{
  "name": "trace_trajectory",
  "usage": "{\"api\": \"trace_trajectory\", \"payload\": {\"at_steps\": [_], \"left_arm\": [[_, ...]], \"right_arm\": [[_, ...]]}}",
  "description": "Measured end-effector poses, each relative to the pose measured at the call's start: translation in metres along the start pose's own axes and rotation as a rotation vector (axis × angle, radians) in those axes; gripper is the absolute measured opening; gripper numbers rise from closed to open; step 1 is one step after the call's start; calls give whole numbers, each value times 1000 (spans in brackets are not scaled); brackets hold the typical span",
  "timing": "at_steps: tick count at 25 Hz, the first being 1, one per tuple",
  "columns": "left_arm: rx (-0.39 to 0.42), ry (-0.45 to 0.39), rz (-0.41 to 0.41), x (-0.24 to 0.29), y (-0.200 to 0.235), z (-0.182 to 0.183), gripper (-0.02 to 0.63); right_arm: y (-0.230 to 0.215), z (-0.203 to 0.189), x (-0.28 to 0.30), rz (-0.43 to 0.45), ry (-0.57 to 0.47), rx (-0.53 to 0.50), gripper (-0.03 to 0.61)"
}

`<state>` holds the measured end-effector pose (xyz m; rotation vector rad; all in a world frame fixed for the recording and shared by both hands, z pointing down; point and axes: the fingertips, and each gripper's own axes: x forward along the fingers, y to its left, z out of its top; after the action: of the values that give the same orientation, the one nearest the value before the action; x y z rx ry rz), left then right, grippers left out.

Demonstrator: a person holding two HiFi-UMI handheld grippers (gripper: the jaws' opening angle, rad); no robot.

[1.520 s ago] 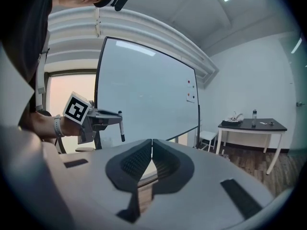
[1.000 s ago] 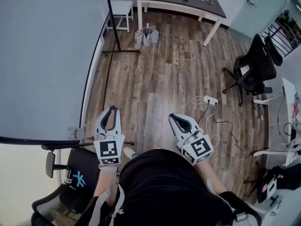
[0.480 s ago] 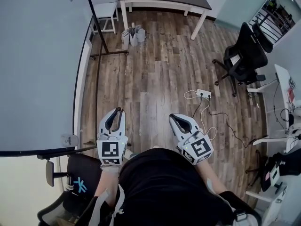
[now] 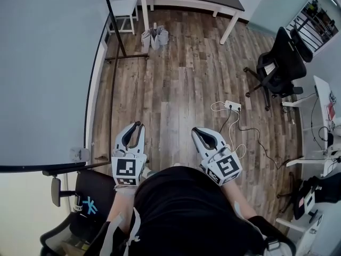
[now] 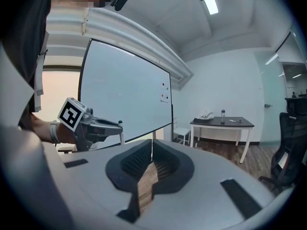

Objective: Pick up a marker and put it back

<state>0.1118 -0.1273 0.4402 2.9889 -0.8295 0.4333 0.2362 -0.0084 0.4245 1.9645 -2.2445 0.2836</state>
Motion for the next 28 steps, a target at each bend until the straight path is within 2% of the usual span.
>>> {"api": "trace_trajectory", "payload": {"at_steps": [10, 28], "left_arm": [[-12, -12, 80, -20, 31, 3, 74], [-19, -15, 348, -96, 115, 0, 74]], "right_arm": [[17, 1, 21, 67, 11, -8, 17], [82, 19, 94, 307, 2, -52, 17]]}}
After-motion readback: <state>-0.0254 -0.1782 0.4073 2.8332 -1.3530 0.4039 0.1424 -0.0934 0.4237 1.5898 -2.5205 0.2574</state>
